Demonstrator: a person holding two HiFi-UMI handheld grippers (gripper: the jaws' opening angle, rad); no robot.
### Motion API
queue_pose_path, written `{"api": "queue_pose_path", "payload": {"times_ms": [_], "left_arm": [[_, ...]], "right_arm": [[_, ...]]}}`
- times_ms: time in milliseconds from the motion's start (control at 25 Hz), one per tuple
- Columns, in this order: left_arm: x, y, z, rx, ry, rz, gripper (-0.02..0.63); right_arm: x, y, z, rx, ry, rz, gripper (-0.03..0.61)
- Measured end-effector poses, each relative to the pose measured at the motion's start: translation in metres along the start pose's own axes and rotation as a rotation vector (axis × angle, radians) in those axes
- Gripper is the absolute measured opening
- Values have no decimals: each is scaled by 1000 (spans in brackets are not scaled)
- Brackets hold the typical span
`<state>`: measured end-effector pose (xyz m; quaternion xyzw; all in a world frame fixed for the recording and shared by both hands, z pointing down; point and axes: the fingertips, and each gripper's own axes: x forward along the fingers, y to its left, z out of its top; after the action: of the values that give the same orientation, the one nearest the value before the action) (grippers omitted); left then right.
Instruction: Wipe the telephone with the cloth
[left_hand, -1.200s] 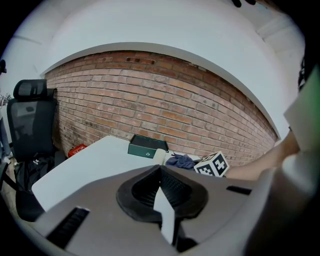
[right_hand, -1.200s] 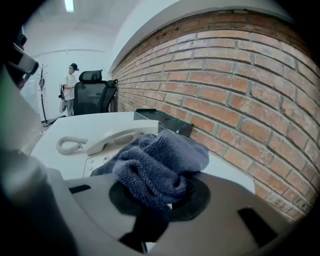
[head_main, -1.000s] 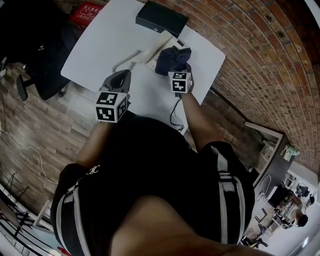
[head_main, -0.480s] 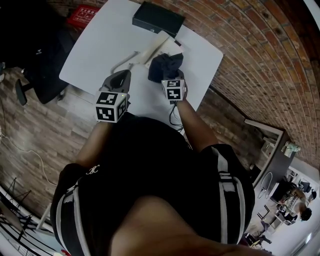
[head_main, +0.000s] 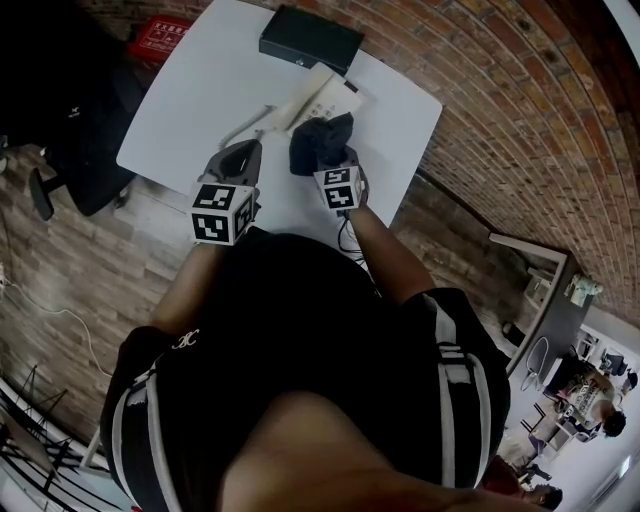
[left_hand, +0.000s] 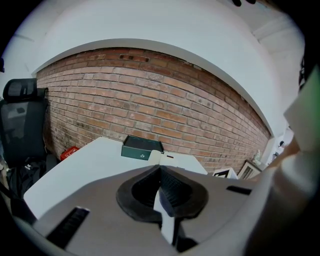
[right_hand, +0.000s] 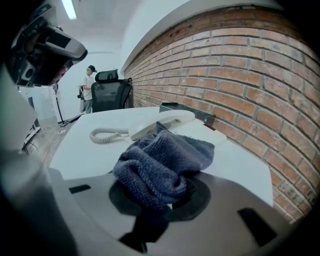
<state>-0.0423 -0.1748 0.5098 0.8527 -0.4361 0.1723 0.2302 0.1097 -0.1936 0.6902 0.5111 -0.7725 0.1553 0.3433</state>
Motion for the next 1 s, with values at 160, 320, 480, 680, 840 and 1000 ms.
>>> {"api": "queue_pose_path", "payload": {"times_ms": [160, 320, 480, 680, 840, 1000], "left_arm": [[1, 1, 1, 3, 7, -8, -6], [2, 3, 0, 8, 10, -17, -8], [1, 7, 1, 11, 10, -24, -8], [-2, 22, 2, 0, 8, -20, -8], [0, 33, 1, -1, 12, -28, -8], [7, 33, 7, 12, 8, -55, -8]], "right_arm": [[0, 19, -1, -38, 4, 79, 55], [4, 48, 20, -155, -41, 170, 55], [18, 60, 51, -219, -63, 189, 55], [40, 56, 70, -264, -18, 189, 55], [40, 54, 73, -261, -23, 199, 56], [42, 47, 79, -229, -35, 179, 56]]}}
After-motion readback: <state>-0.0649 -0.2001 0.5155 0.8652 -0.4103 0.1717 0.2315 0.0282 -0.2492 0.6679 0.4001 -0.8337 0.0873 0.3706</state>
